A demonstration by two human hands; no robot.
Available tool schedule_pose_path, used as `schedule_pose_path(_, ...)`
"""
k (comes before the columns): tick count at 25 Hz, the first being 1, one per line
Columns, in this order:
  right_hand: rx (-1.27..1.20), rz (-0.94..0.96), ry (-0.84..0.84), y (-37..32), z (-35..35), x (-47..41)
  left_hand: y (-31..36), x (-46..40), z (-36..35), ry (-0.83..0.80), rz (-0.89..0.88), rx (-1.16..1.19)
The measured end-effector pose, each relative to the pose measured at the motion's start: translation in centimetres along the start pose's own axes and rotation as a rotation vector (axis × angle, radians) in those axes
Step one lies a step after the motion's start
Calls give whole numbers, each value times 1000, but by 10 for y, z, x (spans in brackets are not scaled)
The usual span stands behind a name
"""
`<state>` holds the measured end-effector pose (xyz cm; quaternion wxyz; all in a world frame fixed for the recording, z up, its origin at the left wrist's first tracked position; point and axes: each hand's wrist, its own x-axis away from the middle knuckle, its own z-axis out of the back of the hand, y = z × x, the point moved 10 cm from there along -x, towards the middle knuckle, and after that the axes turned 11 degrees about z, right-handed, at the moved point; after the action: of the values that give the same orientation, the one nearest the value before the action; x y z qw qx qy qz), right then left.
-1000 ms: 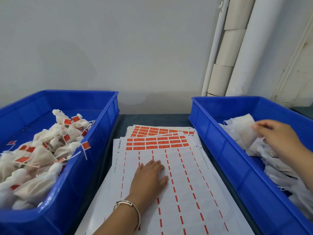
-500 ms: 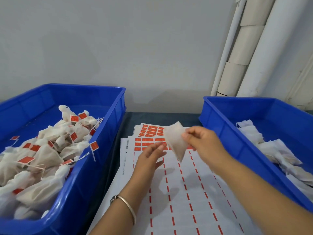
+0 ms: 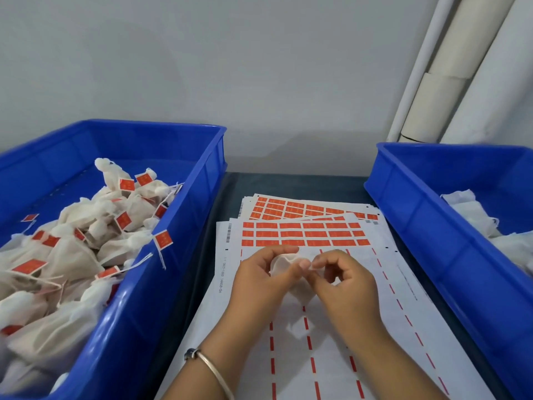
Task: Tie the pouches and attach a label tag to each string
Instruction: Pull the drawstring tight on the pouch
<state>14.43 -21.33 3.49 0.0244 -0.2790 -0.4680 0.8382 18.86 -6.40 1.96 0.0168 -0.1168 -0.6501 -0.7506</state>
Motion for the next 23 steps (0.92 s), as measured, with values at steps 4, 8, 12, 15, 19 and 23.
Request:
schedule_pose_path(4,115,148,-46,-17,2,2,17,9,1,64,-169,-136)
schedule_pose_path(8,103,231,-59,-24,0,4,26,17,7,141,-235,-151)
schedule_pose_path(12,109,228,-55,-19,1,4,25,16,15,122,-177,21)
schedule_pose_path(15,99,204,-156,-20,-7,6,25,16,16,50,-120,191)
schedule_pose_path(19,-135,125,-227,-28,-16,12,32,23,7,-10,-167,194)
schedule_pose_path(23,-320,43,-252,-27,-19,13,43,32,7,28,-270,97)
